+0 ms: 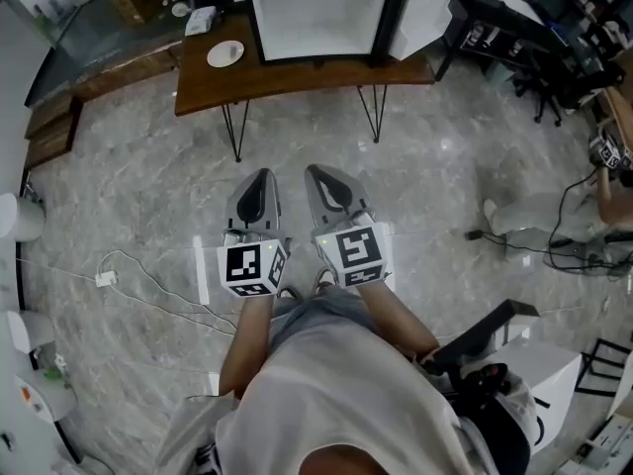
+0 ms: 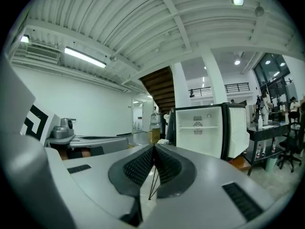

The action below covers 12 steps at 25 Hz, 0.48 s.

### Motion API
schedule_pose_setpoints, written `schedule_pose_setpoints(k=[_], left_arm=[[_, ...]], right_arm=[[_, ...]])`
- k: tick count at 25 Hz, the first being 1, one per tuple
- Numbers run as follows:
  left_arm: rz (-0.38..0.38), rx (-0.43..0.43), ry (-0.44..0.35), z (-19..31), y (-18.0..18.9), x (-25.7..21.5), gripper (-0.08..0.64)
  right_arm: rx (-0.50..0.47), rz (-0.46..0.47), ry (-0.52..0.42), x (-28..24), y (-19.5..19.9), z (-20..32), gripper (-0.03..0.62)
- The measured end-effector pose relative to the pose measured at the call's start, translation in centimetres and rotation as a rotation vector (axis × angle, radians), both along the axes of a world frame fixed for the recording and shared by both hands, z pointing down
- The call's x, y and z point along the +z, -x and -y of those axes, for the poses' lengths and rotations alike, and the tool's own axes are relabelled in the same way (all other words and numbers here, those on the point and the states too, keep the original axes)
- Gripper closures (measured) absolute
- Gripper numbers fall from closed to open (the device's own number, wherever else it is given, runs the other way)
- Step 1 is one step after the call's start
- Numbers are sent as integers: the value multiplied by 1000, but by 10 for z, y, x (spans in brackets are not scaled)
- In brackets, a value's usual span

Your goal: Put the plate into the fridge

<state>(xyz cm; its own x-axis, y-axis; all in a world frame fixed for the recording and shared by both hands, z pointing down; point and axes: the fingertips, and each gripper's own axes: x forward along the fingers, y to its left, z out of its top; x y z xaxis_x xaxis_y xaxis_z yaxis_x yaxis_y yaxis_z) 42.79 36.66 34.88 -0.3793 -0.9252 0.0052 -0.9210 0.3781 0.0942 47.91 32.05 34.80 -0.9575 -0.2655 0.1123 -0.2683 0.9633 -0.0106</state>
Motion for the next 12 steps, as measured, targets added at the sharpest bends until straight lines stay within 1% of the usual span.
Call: schedule_pose_setpoints(k=[4,8,12], left_arm=[[-1,-44,13,2,8,1,541],[7,-67,19,10,6,2,540],[-4,-91,34,13,6,12,540]], right_arm=[[-30,-4,3,3,6,4,575],[-61,-12,19,9,8,12,575],[-93,-64,27,29,11,15,575]])
